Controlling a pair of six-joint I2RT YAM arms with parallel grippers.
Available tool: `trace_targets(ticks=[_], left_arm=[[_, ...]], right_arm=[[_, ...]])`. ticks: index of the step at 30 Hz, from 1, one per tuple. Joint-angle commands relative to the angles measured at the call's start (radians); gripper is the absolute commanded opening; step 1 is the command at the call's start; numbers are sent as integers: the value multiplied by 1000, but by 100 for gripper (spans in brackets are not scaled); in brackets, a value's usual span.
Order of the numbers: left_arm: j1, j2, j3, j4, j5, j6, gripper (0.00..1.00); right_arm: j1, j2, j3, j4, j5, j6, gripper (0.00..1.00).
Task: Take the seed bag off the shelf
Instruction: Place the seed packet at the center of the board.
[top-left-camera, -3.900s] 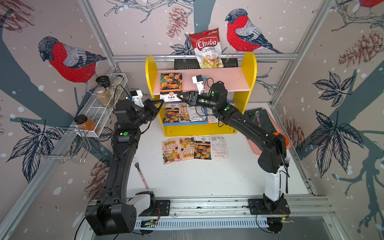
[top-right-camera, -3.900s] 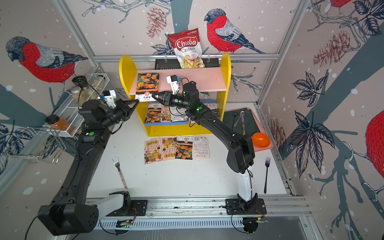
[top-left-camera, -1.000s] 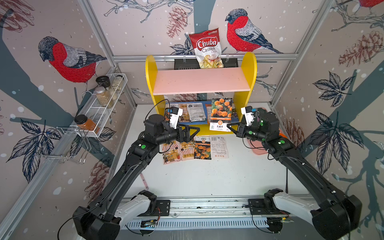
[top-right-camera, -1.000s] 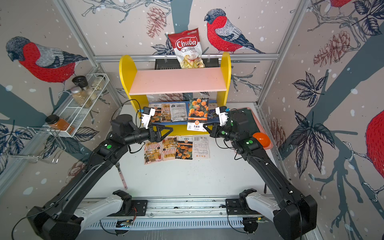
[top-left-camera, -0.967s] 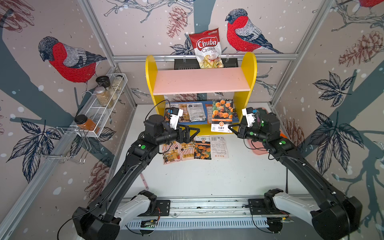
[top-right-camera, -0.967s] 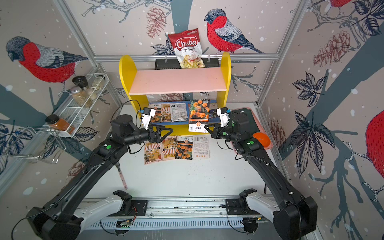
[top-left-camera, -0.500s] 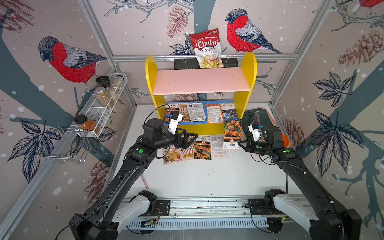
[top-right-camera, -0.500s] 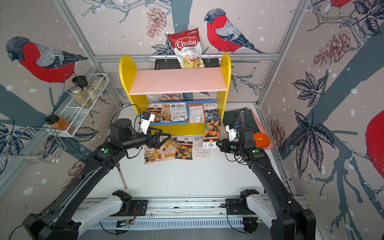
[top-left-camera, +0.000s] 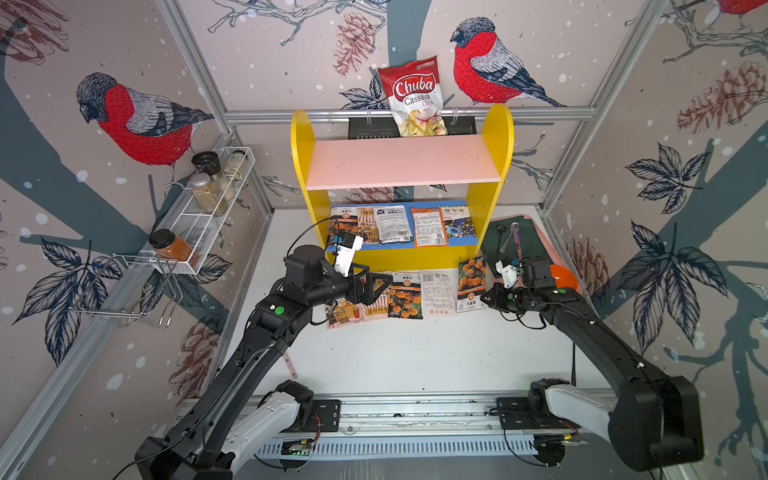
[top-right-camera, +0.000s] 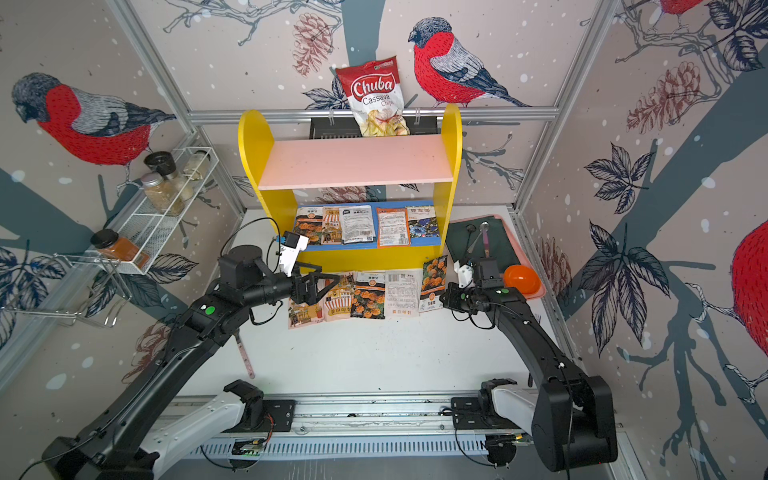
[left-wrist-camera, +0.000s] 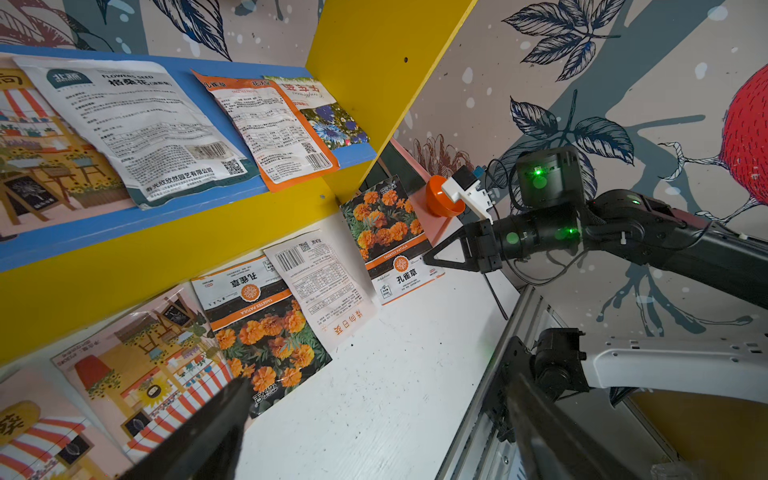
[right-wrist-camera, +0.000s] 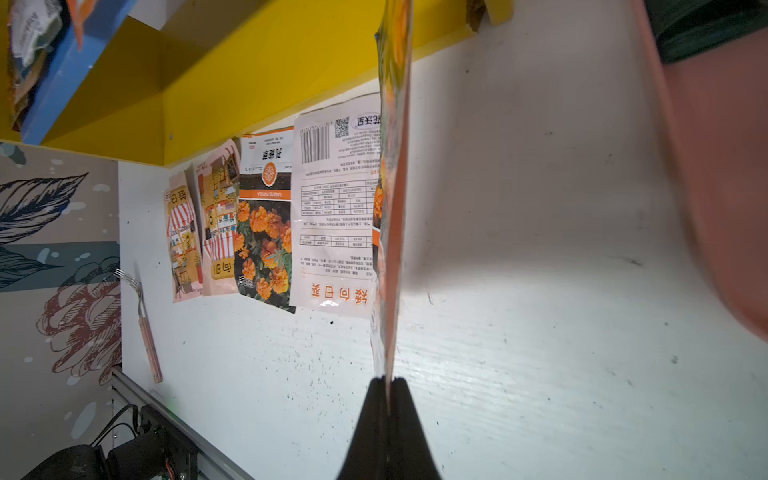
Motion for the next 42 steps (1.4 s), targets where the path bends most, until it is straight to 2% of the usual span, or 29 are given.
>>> trace_targets(ticks=[1,11,20,25,30,37,40,42], left_arm=[[-1,-7,-7,4,-4,22,97],[0,-25,-18,-5,-7,35,97],[1,-24,-25,-7,-9,35,97],[3,-25,-26,-6,-16,34,97],[4,-24,-24,-2,-16,30,97],[5,-22,-24,0,-24,23,97],[7,-18,-23,3,-42,13,97],[9,-13,-23,9,-48,3,97]], right_arm=[[-6,33,12,-21,41,-19,0],[-6,176,49,-33,52,-51,0],[-6,280,76,-47,184,-51,0],[-6,303,86,-43,219,-44,12],[-6,308,83,-36,230,-42,33],[-4,292,99,-44,260,-31,56],[-7,263,124,-47,291,-21,69],[-3,238,137,-38,267,-19,80]])
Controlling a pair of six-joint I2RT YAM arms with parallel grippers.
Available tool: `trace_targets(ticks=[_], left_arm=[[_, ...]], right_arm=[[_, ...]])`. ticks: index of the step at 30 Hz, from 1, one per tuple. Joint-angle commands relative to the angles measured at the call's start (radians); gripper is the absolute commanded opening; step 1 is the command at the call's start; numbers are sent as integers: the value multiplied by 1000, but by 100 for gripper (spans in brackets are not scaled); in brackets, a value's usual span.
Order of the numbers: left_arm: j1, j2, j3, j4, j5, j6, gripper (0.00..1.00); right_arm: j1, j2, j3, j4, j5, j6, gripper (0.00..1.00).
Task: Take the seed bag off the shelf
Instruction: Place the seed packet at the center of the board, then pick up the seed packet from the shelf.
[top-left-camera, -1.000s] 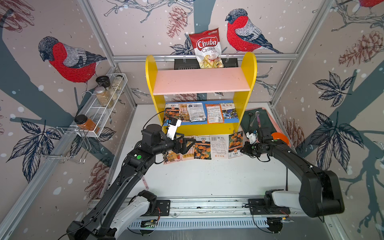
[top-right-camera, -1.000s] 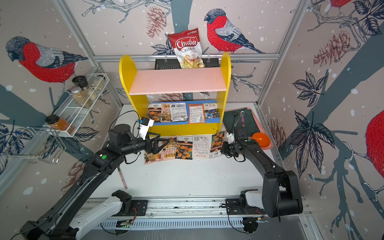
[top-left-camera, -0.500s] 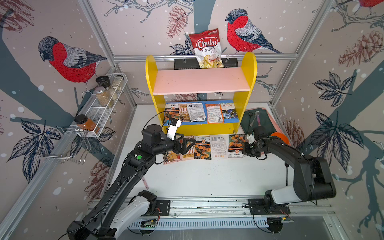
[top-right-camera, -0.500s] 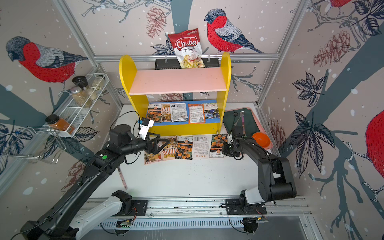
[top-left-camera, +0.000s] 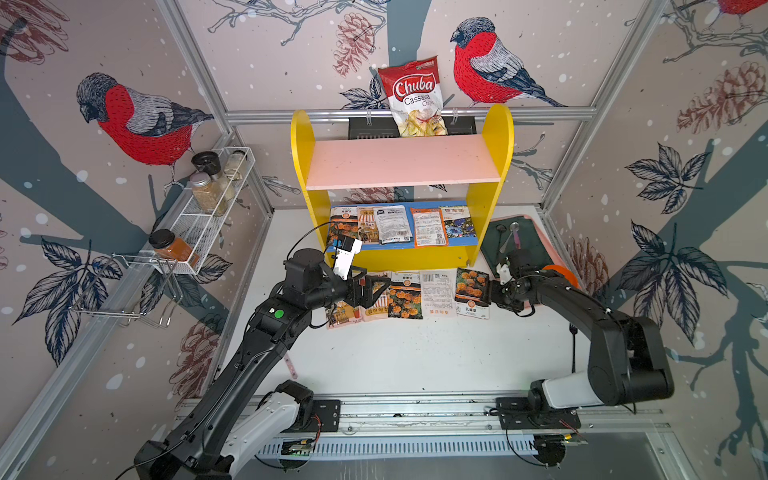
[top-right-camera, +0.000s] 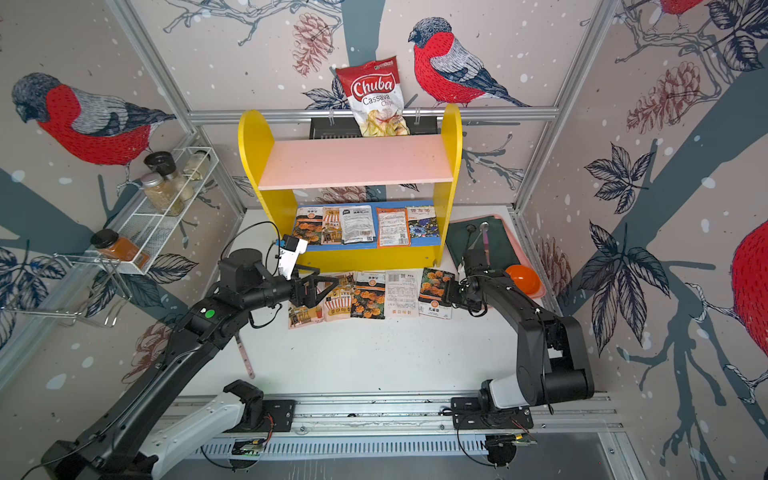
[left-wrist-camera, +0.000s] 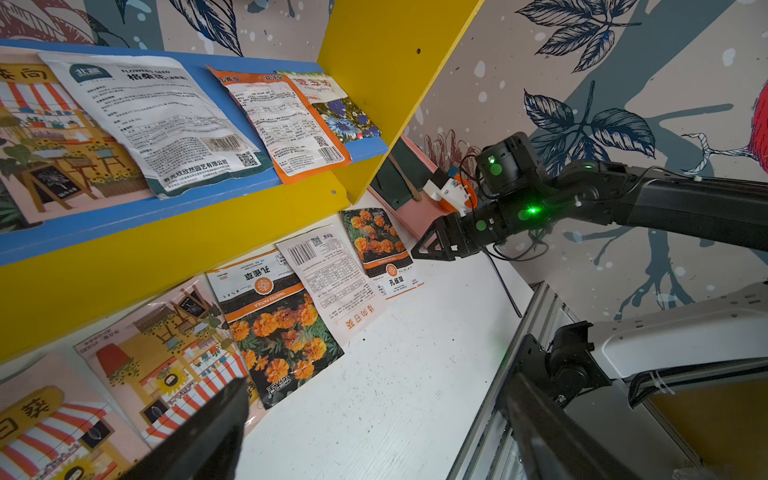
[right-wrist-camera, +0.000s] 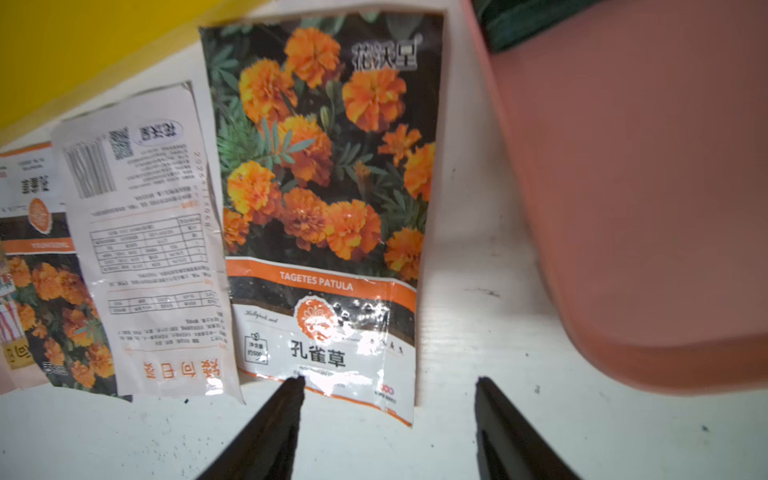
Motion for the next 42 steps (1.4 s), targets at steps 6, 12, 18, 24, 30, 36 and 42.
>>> trace_targets(ticks=[6,12,18,24,30,36,42], left_arm=[[4,32,13,43,-88,-74,97],[3,93,-31,186,-80,-229,97],[1,186,-51,321,-30,-326,97],[-2,258,-79,444,-8,-401,97],[-12,368,-79,528,4,-481,93],[-38,502,-36,589,-62,-522,85],[-58,641,-6,712,-106,-587,70]], right_arm=[[52,-111,51,35,-63,17,100],[139,-252,25,140,-63,61,100],[143,-374,-88,385,-160,258,96],[146,-402,-221,695,-208,449,80],[135,-275,-179,798,-275,485,64],[138,-116,-119,912,-304,511,52],[142,16,-56,969,-316,527,43]])
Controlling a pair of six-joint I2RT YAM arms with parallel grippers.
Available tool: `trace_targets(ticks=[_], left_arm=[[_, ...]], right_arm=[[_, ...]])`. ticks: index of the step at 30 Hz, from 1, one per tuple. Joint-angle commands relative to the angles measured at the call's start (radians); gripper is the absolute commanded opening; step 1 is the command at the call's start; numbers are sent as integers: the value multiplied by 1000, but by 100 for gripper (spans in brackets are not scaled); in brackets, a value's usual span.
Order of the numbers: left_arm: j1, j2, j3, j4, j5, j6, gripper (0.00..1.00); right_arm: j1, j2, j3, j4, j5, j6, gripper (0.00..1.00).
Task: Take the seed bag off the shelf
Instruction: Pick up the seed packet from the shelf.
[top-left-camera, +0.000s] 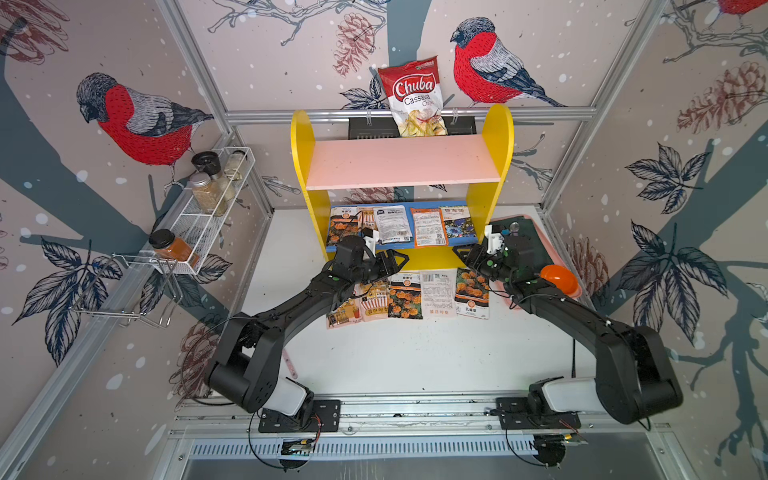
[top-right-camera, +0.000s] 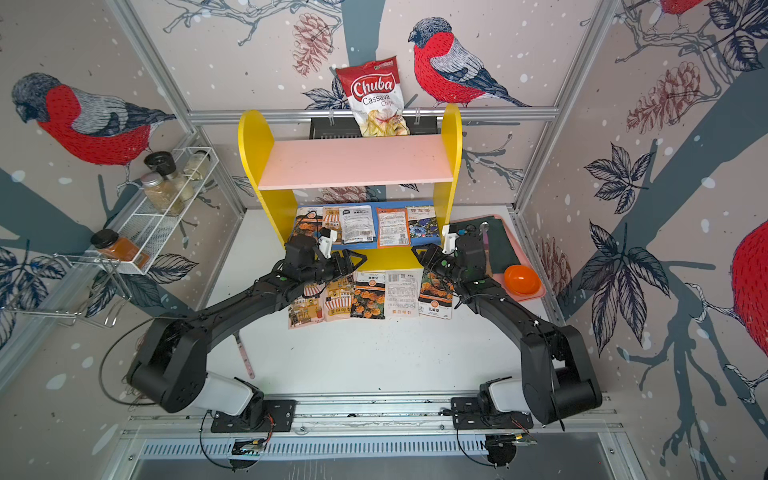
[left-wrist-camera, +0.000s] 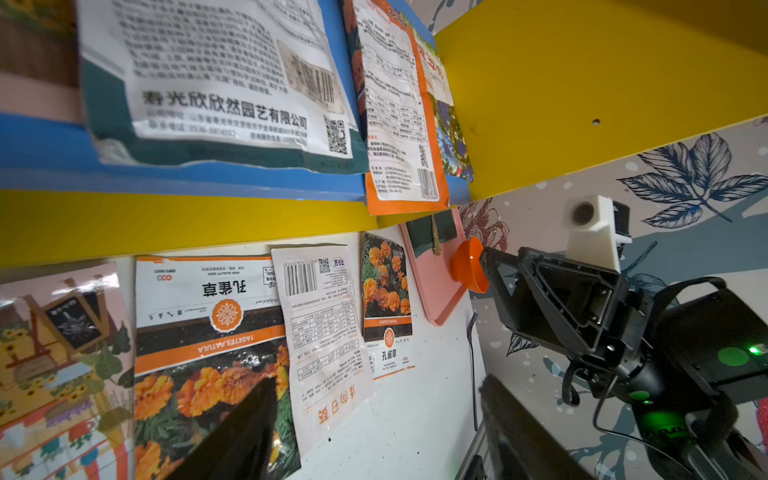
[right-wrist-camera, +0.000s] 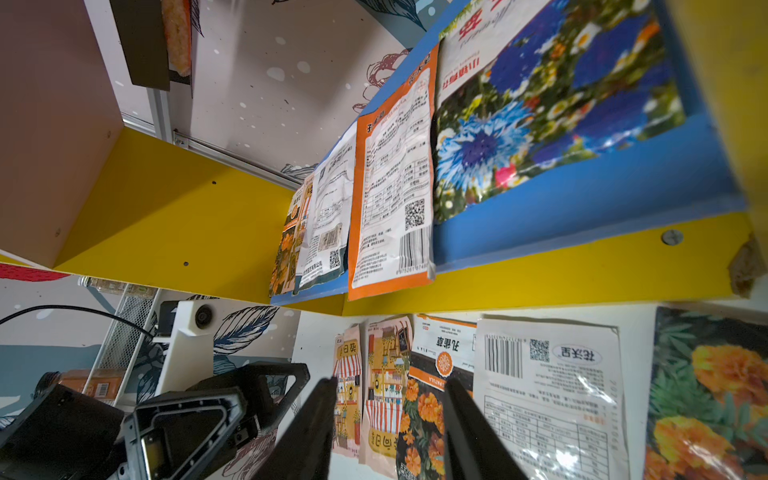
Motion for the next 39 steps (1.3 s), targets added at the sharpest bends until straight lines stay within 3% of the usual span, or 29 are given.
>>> trace_targets(ticks=[1,13,24,31,39], left_arm=[[-6,58,23,141,-28,-49,68],[-14,226,101,264,-42,-87,52],[-43,231,139,263,-63,-94,49],[-85,198,112,263,-150,-137,49],[-119,174,6,422,-261,-263,49]], right_arm=[[4,54,27,93,-21,30,43],[10,198,81,162,-27,54,35],[15,193,70,174,4,64,33],[53,161,23,203,131,92,32],[96,133,-57,344,252,172,32]])
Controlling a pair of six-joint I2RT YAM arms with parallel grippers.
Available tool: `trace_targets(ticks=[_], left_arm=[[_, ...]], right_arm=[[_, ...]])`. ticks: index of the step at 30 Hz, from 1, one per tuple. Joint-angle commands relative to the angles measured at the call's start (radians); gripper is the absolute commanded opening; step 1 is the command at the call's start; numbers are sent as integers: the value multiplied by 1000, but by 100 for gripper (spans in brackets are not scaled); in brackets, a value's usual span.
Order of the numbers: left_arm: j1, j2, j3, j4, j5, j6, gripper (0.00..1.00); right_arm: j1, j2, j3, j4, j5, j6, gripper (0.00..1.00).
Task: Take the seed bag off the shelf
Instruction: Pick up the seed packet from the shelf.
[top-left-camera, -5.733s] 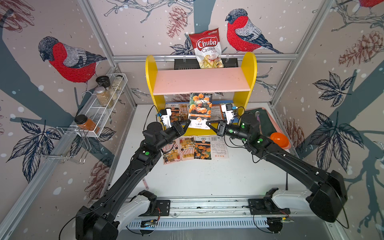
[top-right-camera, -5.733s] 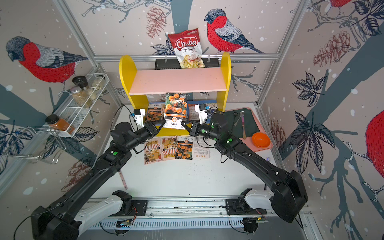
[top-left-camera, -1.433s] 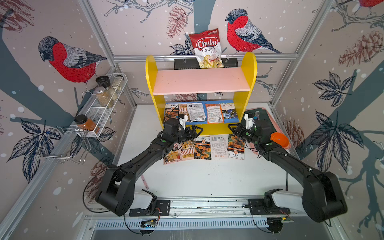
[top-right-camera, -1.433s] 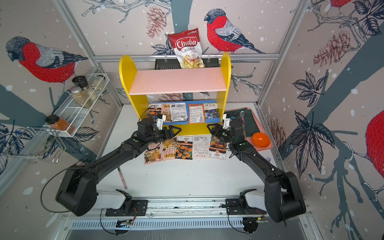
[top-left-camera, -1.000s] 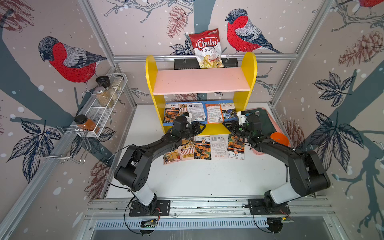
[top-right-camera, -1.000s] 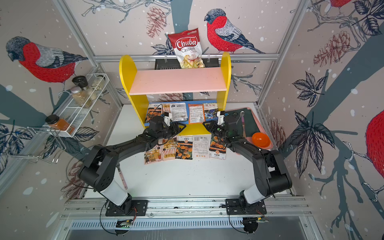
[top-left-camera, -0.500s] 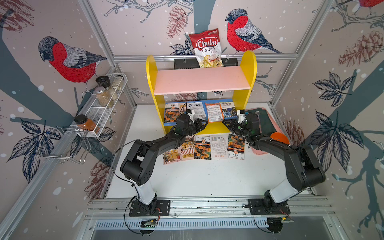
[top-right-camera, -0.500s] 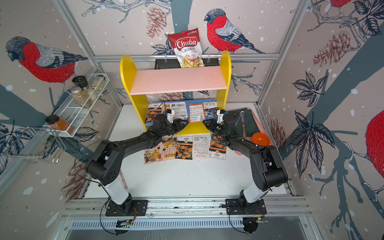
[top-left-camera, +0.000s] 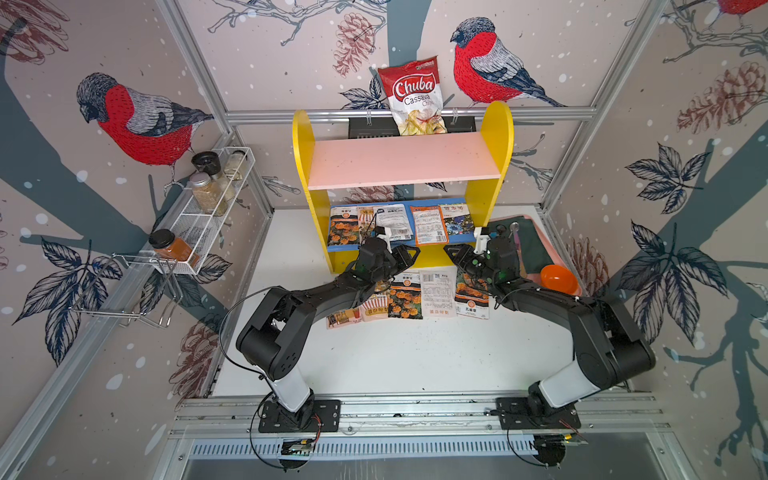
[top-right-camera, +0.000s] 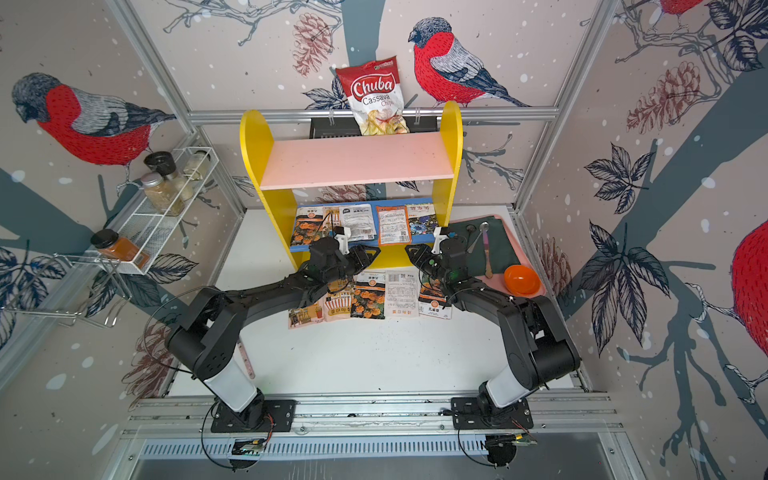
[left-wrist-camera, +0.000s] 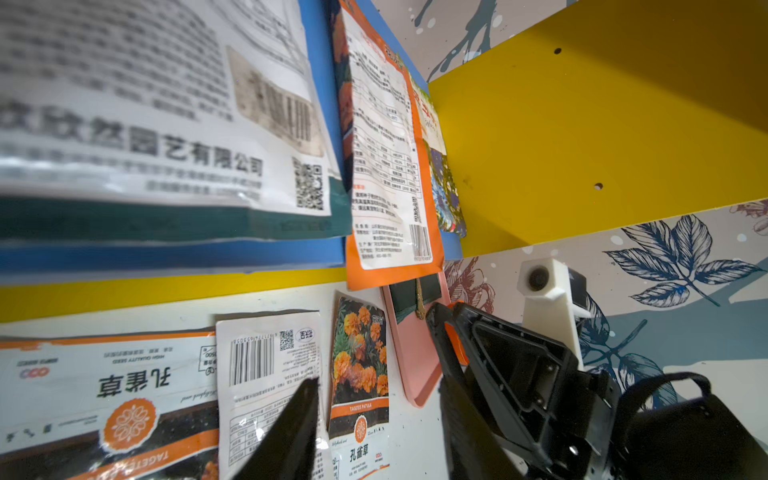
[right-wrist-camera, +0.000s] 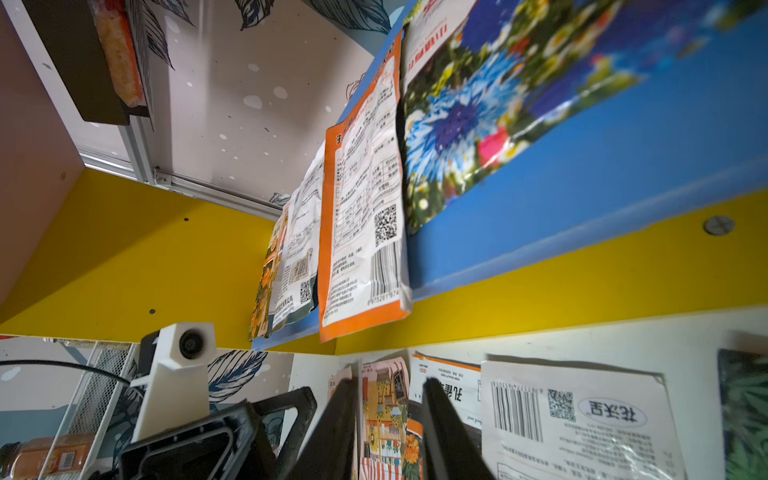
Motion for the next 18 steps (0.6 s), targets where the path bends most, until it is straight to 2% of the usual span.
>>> trace_targets(ticks=[1,9,18], left_arm=[[-12,-2,-32,143,-68,-79,49],[-48,27,-56,270,-182,-177,47],[-57,87,-42,324,-217,-257,45]], right_arm=[[15,-21,-35,134,90,53,32],[28,-30,-84,250,184,134,30],[29,14,-73,296,218,189,29]])
